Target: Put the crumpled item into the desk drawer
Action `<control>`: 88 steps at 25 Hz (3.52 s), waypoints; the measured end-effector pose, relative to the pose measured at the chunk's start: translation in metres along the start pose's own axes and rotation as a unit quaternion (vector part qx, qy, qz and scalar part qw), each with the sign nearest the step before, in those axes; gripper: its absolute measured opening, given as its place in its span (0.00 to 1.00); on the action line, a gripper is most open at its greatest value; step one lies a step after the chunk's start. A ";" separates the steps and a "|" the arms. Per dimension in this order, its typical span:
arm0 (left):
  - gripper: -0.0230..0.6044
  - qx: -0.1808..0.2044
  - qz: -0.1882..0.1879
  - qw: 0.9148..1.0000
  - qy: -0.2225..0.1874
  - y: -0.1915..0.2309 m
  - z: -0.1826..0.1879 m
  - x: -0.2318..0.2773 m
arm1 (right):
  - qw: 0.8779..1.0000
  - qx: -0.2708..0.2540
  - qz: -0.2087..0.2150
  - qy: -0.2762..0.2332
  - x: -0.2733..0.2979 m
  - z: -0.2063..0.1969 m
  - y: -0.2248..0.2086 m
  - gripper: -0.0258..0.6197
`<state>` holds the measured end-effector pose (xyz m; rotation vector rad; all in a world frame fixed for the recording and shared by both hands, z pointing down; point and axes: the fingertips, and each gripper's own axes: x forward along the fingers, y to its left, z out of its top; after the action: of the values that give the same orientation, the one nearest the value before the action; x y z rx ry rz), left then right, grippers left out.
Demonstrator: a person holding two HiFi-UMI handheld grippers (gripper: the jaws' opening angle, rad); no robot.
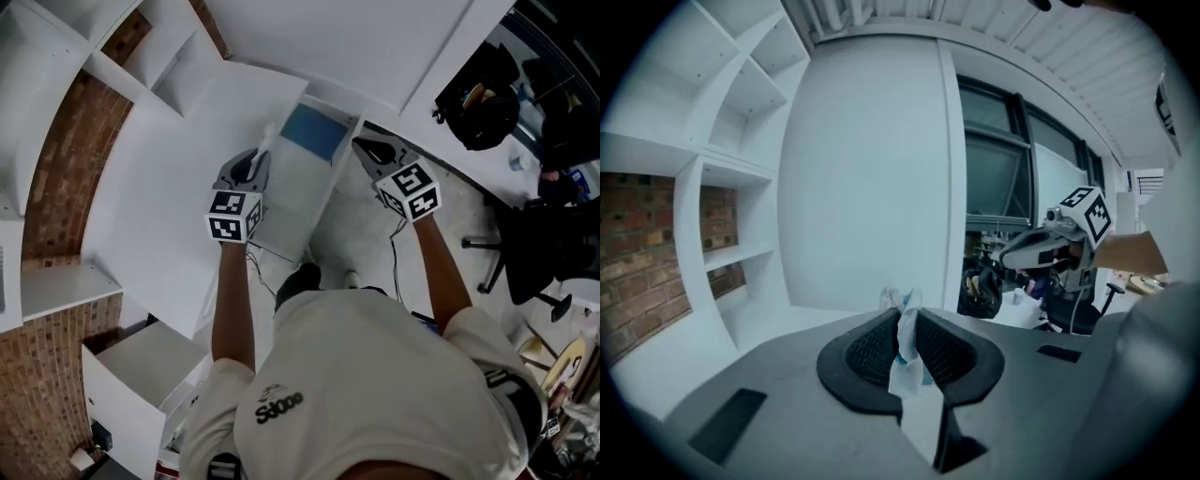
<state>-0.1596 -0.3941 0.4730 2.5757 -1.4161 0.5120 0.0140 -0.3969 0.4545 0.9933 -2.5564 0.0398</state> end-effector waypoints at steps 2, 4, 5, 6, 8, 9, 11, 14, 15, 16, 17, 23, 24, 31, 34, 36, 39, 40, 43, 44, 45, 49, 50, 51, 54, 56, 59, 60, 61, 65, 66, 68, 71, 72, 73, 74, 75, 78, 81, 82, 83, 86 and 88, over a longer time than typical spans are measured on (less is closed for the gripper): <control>0.13 0.000 -0.013 1.000 0.012 0.005 -0.008 0.019 | 1.000 0.002 0.001 0.010 0.011 -0.006 -0.003 0.04; 0.13 -0.009 -0.027 0.999 0.027 0.008 -0.019 0.036 | 1.000 0.003 -0.003 0.019 0.020 -0.011 -0.006 0.04; 0.13 -0.016 -0.034 0.999 0.033 0.009 -0.025 0.045 | 1.000 0.004 -0.006 0.022 0.024 -0.014 -0.007 0.04; 0.13 -0.023 -0.043 0.998 0.040 0.008 -0.030 0.053 | 1.000 0.006 -0.008 0.024 0.026 -0.016 -0.008 0.04; 0.13 -0.028 -0.059 0.996 0.054 0.005 -0.043 0.069 | 0.999 0.011 -0.011 0.028 0.031 -0.021 -0.010 0.04; 0.13 -0.027 -0.066 0.995 0.063 0.003 -0.050 0.077 | 0.999 0.014 -0.011 0.032 0.034 -0.024 -0.010 0.04; 0.13 -0.025 -0.079 0.993 0.081 0.002 -0.066 0.094 | 0.999 0.023 -0.012 0.044 0.041 -0.032 -0.011 0.04; 0.13 -0.009 -0.097 0.989 0.110 0.001 -0.090 0.121 | 0.997 0.050 -0.012 0.060 0.052 -0.045 -0.017 0.04; 0.13 0.000 -0.104 0.987 0.122 0.000 -0.100 0.130 | 0.996 0.061 -0.012 0.068 0.056 -0.051 -0.019 0.04; 0.13 0.007 -0.110 0.985 0.134 0.000 -0.111 0.138 | 0.995 0.072 -0.014 0.074 0.059 -0.058 -0.021 0.04; 0.13 0.011 -0.117 0.982 0.144 0.000 -0.121 0.146 | 0.993 0.084 -0.016 0.079 0.063 -0.064 -0.022 0.04; 0.13 0.001 -0.155 0.967 0.203 -0.004 -0.172 0.185 | 0.985 0.138 -0.044 0.098 0.076 -0.097 -0.030 0.04; 0.13 0.005 -0.163 0.963 0.215 -0.008 -0.181 0.191 | 0.983 0.143 -0.048 0.104 0.077 -0.103 -0.030 0.04; 0.13 0.061 -0.209 0.935 0.281 -0.035 -0.238 0.224 | 0.975 0.162 -0.060 0.139 0.069 -0.133 -0.028 0.04; 0.13 0.086 -0.214 0.926 0.299 -0.042 -0.257 0.233 | 0.970 0.176 -0.070 0.151 0.061 -0.147 -0.028 0.04; 0.13 0.089 -0.218 0.924 0.302 -0.045 -0.265 0.238 | 0.968 0.186 -0.080 0.149 0.056 -0.153 -0.028 0.04; 0.14 0.090 -0.226 0.920 0.306 -0.051 -0.272 0.245 | 0.967 0.192 -0.092 0.143 0.052 -0.160 -0.029 0.04; 0.14 0.090 -0.229 0.919 0.307 -0.054 -0.274 0.246 | 0.966 0.193 -0.095 0.140 0.051 -0.162 -0.030 0.04; 0.14 0.087 -0.237 0.918 0.307 -0.062 -0.280 0.248 | 0.966 0.193 -0.104 0.133 0.048 -0.165 -0.030 0.04; 0.14 0.085 -0.240 0.917 0.308 -0.065 -0.282 0.248 | 0.966 0.196 -0.107 0.132 0.047 -0.167 -0.030 0.04; 0.14 0.083 -0.243 0.916 0.309 -0.068 -0.285 0.248 | 0.964 0.202 -0.109 0.132 0.045 -0.168 -0.030 0.04; 0.15 0.077 -0.245 0.915 0.311 -0.077 -0.294 0.247 | 0.958 0.229 -0.114 0.131 0.038 -0.174 -0.028 0.04; 0.15 0.077 -0.245 0.915 0.312 -0.078 -0.297 0.246 | 0.957 0.230 -0.116 0.133 0.036 -0.176 -0.028 0.04; 0.15 0.076 -0.245 0.914 0.315 -0.079 -0.300 0.246 | 0.956 0.231 -0.119 0.135 0.033 -0.179 -0.028 0.04; 0.16 0.069 -0.244 0.912 0.321 -0.083 -0.309 0.245 | 0.954 0.234 -0.124 0.142 0.025 -0.187 -0.027 0.04; 0.18 0.053 -0.242 0.914 0.321 -0.084 -0.313 0.245 | 0.953 0.235 -0.124 0.145 0.019 -0.191 -0.026 0.04; 0.24 0.036 -0.245 0.915 0.319 -0.089 -0.314 0.244 | 0.952 0.240 -0.125 0.147 0.012 -0.196 -0.022 0.04; 0.27 0.034 -0.246 0.915 0.318 -0.091 -0.314 0.243 | 0.951 0.241 -0.126 0.146 0.009 -0.197 -0.021 0.04; 0.30 0.032 -0.247 0.916 0.315 -0.092 -0.313 0.242 | 0.951 0.242 -0.127 0.146 0.007 -0.198 -0.020 0.04; 0.36 0.020 -0.237 0.924 0.299 -0.090 -0.300 0.238 | 0.952 0.243 -0.128 0.139 -0.006 -0.197 -0.022 0.04; 0.37 0.018 -0.234 0.926 0.297 -0.089 -0.296 0.236 | 0.952 0.243 -0.128 0.136 -0.009 -0.196 -0.022 0.04; 0.38 0.018 -0.226 0.928 0.296 -0.087 -0.290 0.230 | 0.953 0.242 -0.129 0.129 -0.015 -0.192 -0.024 0.04; 0.40 0.023 -0.212 0.930 0.298 -0.079 -0.283 0.219 | 0.956 0.238 -0.126 0.117 -0.021 -0.183 -0.025 0.04; 0.40 0.022 -0.206 0.933 0.295 -0.077 -0.279 0.216 | 0.957 0.234 -0.124 0.113 -0.022 -0.180 -0.026 0.04; 0.40 0.020 -0.200 0.936 0.290 -0.074 -0.274 0.213 | 0.959 0.230 -0.122 0.110 -0.023 -0.177 -0.027 0.04; 0.40 0.017 -0.194 0.940 0.280 -0.071 -0.266 0.210 | 0.961 0.225 -0.119 0.108 -0.025 -0.173 -0.028 0.04; 0.40 0.014 -0.188 0.945 0.268 -0.069 -0.257 0.207 | 0.963 0.219 -0.116 0.105 -0.027 -0.169 -0.029 0.04; 0.39 0.010 -0.167 0.957 0.235 -0.062 -0.228 0.194 | 0.968 0.203 -0.110 0.095 -0.036 -0.156 -0.033 0.04; 0.36 0.010 -0.137 0.969 0.204 -0.047 -0.195 0.178 | 0.975 0.177 -0.108 0.084 -0.042 -0.137 -0.038 0.04; 0.34 0.010 -0.127 0.973 0.193 -0.043 -0.183 0.172 | 0.977 0.167 -0.108 0.081 -0.044 -0.130 -0.039 0.04; 0.32 0.011 -0.118 0.976 0.182 -0.040 -0.172 0.164 | 0.979 0.157 -0.108 0.077 -0.047 -0.123 -0.040 0.04; 0.26 0.017 -0.088 0.985 0.145 -0.030 -0.136 0.142 | 0.983 0.136 -0.110 0.053 -0.056 -0.099 -0.047 0.04; 0.24 0.018 -0.070 0.990 0.120 -0.024 -0.112 0.126 | 0.986 0.122 -0.112 0.037 -0.061 -0.083 -0.050 0.04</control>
<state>-0.1018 -0.4470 0.6244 2.5153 -1.1482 0.8004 0.1161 -0.3811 0.5023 1.3388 -2.3970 0.3274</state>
